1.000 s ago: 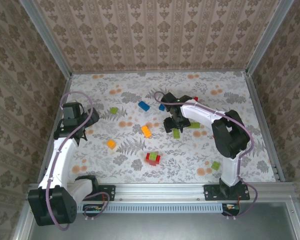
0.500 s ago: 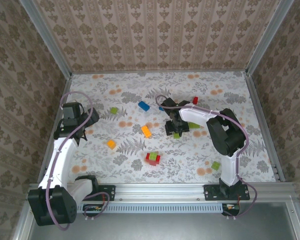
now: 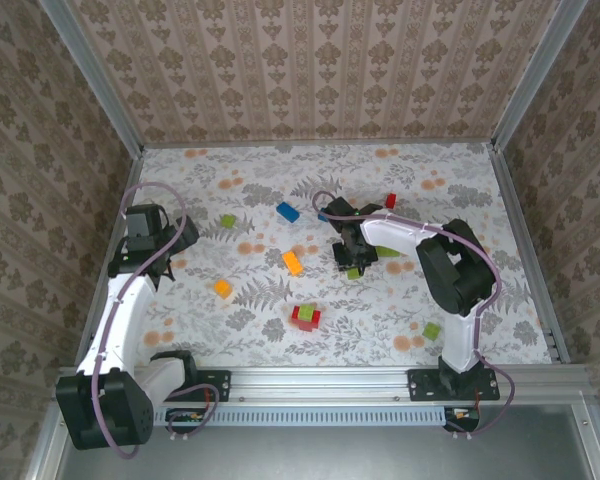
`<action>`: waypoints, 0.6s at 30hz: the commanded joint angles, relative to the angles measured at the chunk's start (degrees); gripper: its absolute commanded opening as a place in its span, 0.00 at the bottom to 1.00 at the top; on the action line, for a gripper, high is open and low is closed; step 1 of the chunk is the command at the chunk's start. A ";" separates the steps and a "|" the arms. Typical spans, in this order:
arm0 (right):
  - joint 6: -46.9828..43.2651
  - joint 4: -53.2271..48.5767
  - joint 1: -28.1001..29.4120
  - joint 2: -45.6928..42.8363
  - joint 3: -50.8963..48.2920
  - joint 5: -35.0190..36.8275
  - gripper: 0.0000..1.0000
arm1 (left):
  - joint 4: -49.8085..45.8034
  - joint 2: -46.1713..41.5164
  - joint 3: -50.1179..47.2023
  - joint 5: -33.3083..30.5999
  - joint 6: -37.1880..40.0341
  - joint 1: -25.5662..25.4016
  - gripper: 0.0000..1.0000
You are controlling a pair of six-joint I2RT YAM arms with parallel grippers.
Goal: Assemble a carrot with lego
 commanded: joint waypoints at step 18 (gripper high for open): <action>-27.97 -25.87 19.66 -10.05 18.43 -5.92 0.32 | -0.59 -0.03 1.82 -0.75 0.75 -0.60 1.00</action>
